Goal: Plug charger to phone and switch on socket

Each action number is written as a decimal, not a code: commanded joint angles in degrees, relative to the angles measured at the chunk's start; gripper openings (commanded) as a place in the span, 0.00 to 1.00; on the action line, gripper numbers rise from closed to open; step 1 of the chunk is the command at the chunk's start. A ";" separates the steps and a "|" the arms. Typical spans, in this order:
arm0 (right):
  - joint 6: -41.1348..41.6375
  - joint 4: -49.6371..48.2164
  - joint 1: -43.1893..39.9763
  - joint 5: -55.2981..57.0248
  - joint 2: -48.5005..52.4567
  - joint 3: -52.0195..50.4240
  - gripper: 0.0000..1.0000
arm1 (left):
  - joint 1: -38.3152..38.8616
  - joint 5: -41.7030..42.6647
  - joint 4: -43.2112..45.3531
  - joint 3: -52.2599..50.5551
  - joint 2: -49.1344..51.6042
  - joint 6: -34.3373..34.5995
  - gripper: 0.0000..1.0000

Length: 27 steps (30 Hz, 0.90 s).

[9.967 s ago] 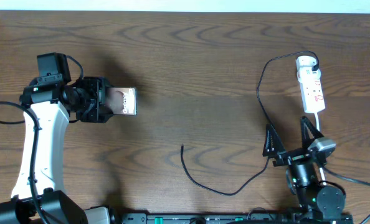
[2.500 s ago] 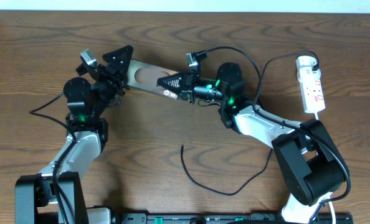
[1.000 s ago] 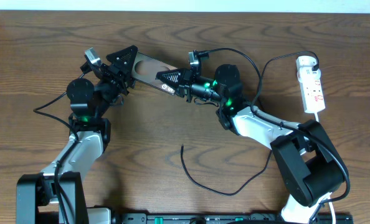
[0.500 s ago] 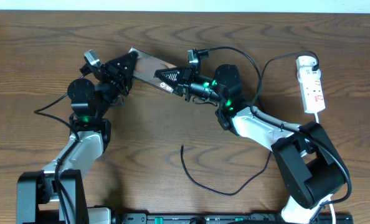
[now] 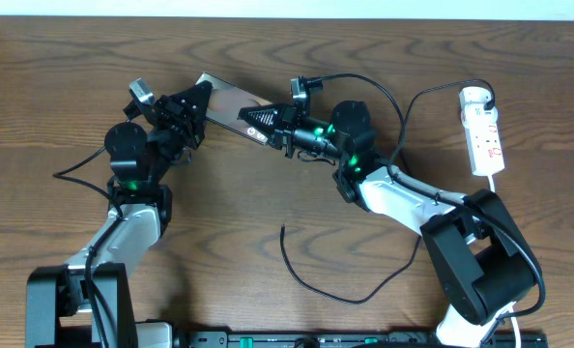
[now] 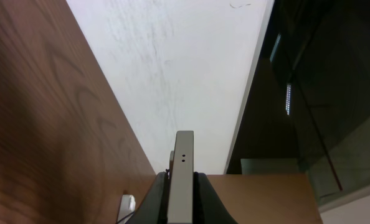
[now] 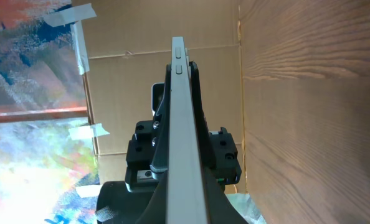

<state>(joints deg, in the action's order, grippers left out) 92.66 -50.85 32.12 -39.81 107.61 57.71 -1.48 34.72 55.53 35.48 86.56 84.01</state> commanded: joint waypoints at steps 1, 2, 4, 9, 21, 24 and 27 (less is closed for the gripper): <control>-2.03 0.98 2.12 0.68 0.31 0.35 0.01 | 1.68 4.24 1.40 0.94 -0.94 -1.60 0.07; -2.03 0.98 2.12 0.68 0.31 0.35 0.01 | 1.68 4.24 1.40 0.94 -0.94 -1.60 0.07; -2.03 0.98 2.12 0.68 0.31 0.35 0.11 | 1.68 4.26 1.40 0.94 -0.94 -1.60 0.07; -2.03 0.96 2.10 0.68 0.31 0.35 0.56 | 1.66 4.00 1.40 0.94 -0.94 -1.60 0.07; -4.90 0.96 0.90 -0.70 0.31 0.35 0.99 | -3.06 4.20 0.72 0.94 -0.92 -1.84 0.07; -7.39 0.98 0.13 -1.77 0.31 0.35 0.99 | -7.63 7.30 0.72 0.94 -0.92 -1.84 0.07; -9.14 1.57 -0.79 -2.56 0.31 0.35 0.99 | -13.51 11.69 0.72 0.94 -0.92 -1.81 0.07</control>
<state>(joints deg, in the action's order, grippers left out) 87.22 -49.63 32.40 -40.95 107.74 57.63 -10.26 41.10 55.46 35.48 86.56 82.46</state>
